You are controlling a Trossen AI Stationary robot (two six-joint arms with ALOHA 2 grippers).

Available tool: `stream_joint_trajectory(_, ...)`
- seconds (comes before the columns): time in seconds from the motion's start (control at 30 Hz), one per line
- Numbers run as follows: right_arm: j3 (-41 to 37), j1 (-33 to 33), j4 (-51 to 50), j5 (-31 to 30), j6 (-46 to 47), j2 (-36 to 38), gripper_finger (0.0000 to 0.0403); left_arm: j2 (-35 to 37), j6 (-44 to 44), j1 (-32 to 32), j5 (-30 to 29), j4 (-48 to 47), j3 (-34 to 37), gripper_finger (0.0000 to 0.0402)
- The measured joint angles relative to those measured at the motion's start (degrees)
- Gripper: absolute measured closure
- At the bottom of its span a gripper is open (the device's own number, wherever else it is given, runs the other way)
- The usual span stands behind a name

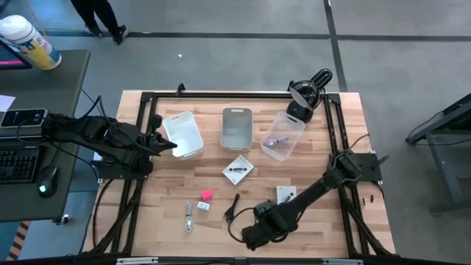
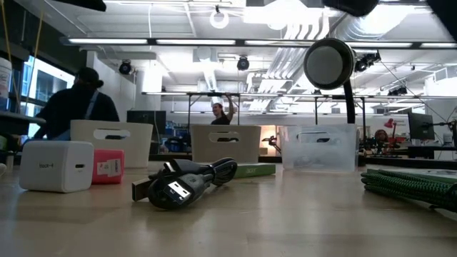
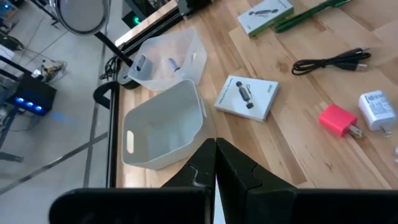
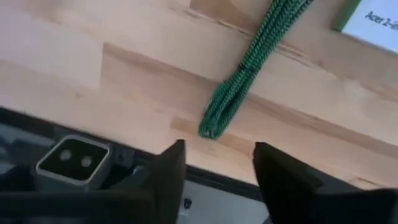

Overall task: Pick and place items into bin
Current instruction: Put the green charger cable into the transparent bin

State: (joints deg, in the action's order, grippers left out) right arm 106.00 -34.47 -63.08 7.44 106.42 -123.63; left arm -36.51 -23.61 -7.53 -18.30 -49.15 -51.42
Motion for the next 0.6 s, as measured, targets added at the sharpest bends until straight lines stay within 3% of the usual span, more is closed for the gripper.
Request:
stream_joint_trajectory(0.2,0.00,0.81,-0.19,-0.15,0.61,-1.85,0.0172,0.00,-0.07,0.00,-0.82,0.02,0.00,0.0401)
stream_joint_trajectory(0.6,0.00,1.86,-3.70,-0.77,0.34,-6.01,0.0212,0.00,-0.10,0.00,-0.82,0.02,0.00,0.0401)
